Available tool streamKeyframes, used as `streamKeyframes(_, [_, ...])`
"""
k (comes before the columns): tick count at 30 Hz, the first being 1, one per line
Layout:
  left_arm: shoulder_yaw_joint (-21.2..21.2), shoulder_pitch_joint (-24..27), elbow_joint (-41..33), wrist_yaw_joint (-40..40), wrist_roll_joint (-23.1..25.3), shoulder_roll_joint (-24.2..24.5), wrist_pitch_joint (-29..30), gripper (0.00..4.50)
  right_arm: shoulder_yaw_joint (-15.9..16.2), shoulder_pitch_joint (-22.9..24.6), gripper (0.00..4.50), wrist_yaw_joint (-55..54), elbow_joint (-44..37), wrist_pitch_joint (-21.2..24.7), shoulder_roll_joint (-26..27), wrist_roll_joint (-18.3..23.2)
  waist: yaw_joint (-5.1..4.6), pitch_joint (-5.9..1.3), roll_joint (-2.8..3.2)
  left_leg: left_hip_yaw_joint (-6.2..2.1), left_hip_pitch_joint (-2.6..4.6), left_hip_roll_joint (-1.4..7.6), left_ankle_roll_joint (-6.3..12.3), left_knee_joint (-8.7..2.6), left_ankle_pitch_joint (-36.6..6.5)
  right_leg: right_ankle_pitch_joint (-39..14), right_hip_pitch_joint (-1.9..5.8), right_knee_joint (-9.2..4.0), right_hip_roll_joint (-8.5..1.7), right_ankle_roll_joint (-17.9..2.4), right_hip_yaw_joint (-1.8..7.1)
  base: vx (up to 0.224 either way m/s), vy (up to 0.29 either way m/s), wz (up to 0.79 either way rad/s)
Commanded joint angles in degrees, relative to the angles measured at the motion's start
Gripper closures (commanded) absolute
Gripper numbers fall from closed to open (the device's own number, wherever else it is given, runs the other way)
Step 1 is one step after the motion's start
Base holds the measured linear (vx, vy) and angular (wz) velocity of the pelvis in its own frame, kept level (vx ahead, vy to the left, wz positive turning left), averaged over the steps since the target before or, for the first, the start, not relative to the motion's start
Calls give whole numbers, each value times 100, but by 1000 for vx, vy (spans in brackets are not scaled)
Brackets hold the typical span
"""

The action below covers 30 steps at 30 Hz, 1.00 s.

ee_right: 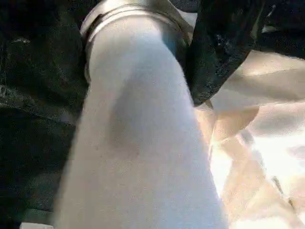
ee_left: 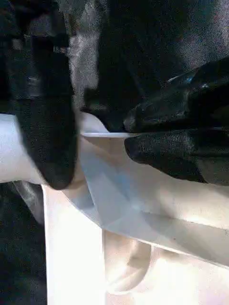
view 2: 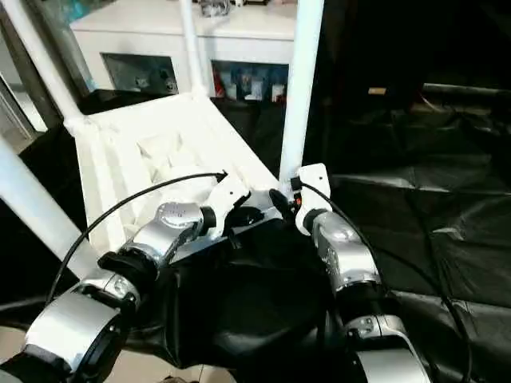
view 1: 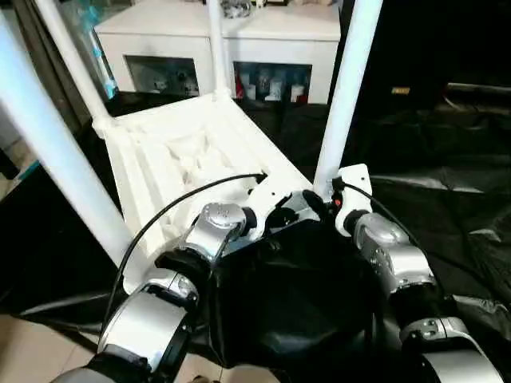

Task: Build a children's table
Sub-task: Rotate leg to tighten

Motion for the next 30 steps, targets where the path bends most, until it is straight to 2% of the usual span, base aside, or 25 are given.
streamKeyframes(1, [-99, -117, -188, -384, -85, -178, -291, 450, 470, 111, 96, 603, -86, 11, 126, 43, -4, -356, -74, -112, 118, 120, 109, -470, -2451, -2315, 168, -509, -97, -927, 85, 0, 0, 0])
streamKeyframes(2, [-113, -97, -200, -504, -93, -137, -328, 450, 496, 128, 96, 688, -125, -39, 64, 16, -4, -356, -74, -112, 118, 120, 109, -470, -2451, -2315, 168, -509, -97, -927, 85, 0, 0, 0])
streamKeyframes(4, [-151, -34, -270, -820, -113, -19, -414, 450, 630, 219, 74, 1096, -283, -137, -144, 3, 7, -366, -70, -103, 93, 127, 175, -466, -2277, -1951, 200, -464, -92, -1060, 89, 0, 0, 0])
streamKeyframes(6, [-184, 58, -387, -1233, -166, 135, -476, 450, 760, 368, 74, 1586, -544, -198, -405, 55, 27, -388, -50, -95, 84, 137, 239, -449, -2083, -1637, 225, -427, -99, -1159, 98, 0, 0, 0])
streamKeyframes(7, [-184, 58, -387, -1233, -166, 135, -476, 450, 760, 368, 74, 1586, -544, -198, -405, 55, 49, -409, -50, -67, 78, 145, 360, -419, -1828, -1217, 238, -380, -104, -1305, 107, 0, 0, 0])
streamKeyframes(8, [-217, 135, -481, -1590, -204, 289, -527, 450, 803, 486, 74, 1955, -757, -253, -629, 100, 49, -409, -50, -67, 78, 145, 360, -419, -1828, -1217, 238, -380, -104, -1305, 107, 56, -14, 3])
streamKeyframes(9, [-233, 183, -544, -1821, -233, 388, -553, 450, 800, 558, 74, 2198, -900, -252, -759, 149, 83, -417, -86, -53, 60, 146, 515, -387, -1566, -900, 275, -336, -96, -1430, 94, 56, -14, 3])
streamKeyframes(11, [-244, 226, -614, -2062, -276, 473, -581, 450, 796, 624, 74, 2447, -1049, -224, -875, 230, 116, -439, -50, -46, 60, 163, 664, -361, -1282, -592, 278, -286, -103, -1549, 91, 28, -6, 0])
streamKeyframes(12, [-266, 293, -739, -2439, -357, 591, -567, 450, 817, 718, 74, 2782, -1261, -142, -1052, 340, 129, -446, -76, -41, 63, 170, 698, -349, -1196, -481, 285, -272, -95, -1584, 91, 0, 0, 0])
streamKeyframes(14, [-379, 409, -908, -3128, -402, 862, -523, 450, 969, 935, 74, 3547, -1652, -28, -1494, 504, 224, -455, -58, -30, 71, 192, 858, -320, -929, -121, 273, -213, -91, -1726, 98, 0, 0, 0])
streamKeyframes(15, [-379, 409, -908, -3128, -402, 862, -523, 450, 969, 935, 74, 3547, -1652, -28, -1494, 504, 248, -452, -45, -26, 84, 200, 881, -317, -961, -98, 261, -204, -89, -1747, 102, 0, 0, 0])
streamKeyframes(17, [-436, 481, -999, -3454, -423, 1014, -502, 450, 1017, 1048, 74, 3891, -1853, 135, -1721, 630, 278, -444, -36, -24, 95, 209, 839, -327, -1033, -216, 250, -211, -88, -1739, 102, 0, 0, 0])
streamKeyframes(18, [-441, 493, -1018, -3484, -431, 1030, -498, 450, 1016, 1063, 74, 3924, -1877, 157, -1747, 648, 320, -427, -54, -22, 108, 218, 732, -350, -1196, -459, 242, -230, -99, -1715, 115, 0, 0, 0])
streamKeyframes(21, [-450, 558, -1149, -3694, -488, 1120, -400, 450, 1011, 1151, 74, 4156, -2021, 256, -1905, 716, 326, -400, -52, -36, 103, 225, 525, -393, -1501, -908, 240, -263, -110, -1603, 121, 0, 0, 0])
streamKeyframes(22, [-450, 558, -1149, -3694, -488, 1120, -400, 450, 1011, 1151, 74, 4156, -2021, 256, -1905, 716, 326, -400, -52, -36, 103, 225, 525, -393, -1501, -908, 240, -263, -110, -1603, 121, 0, 0, 0])
streamKeyframes(23, [-445, 590, -1227, -3826, -515, 1169, -333, 450, 1018, 1184, 74, 4281, -2081, 312, -1986, 733, 325, -392, -68, -36, 115, 219, 416, -405, -1674, -1150, 230, -289, -118, -1537, 130, 0, 0, 0])
streamKeyframes(25, [-450, 613, -1280, -3879, -533, 1196, -307, 450, 1012, 1190, 74, 4326, -2101, 343, -2014, 757, 324, -386, -62, -38, 120, 222, 357, -416, -1734, -1290, 218, -308, -122, -1485, 138, 0, 0, 0])
streamKeyframes(26, [-461, 645, -1350, -3942, -557, 1229, -277, 450, 1003, 1198, 74, 4377, -2124, 381, -2048, 791, 323, -387, -94, -43, 105, 218, 351, -419, -1724, -1326, 231, -305, -126, -1465, 135, 0, 0, 0])
streamKeyframes(27, [-471, 666, -1384, -3980, -569, 1249, -262, 450, 997, 1198, 74, 4416, -2134, 421, -2056, 831, 328, -388, -87, -45, 104, 220, 358, -419, -1688, -1326, 226, -305, -128, -1444, 139, 0, 0, 0])
streamKeyframes(30, [-471, 724, -1479, -4059, -584, 1285, -221, 450, 1019, 1214, 110, 4528, -2217, 554, -2065, 928, 339, -400, -99, -43, 88, 215, 409, -401, -1516, -1153, 230, -278, -128, -1472, 137, 0, 0, 0])
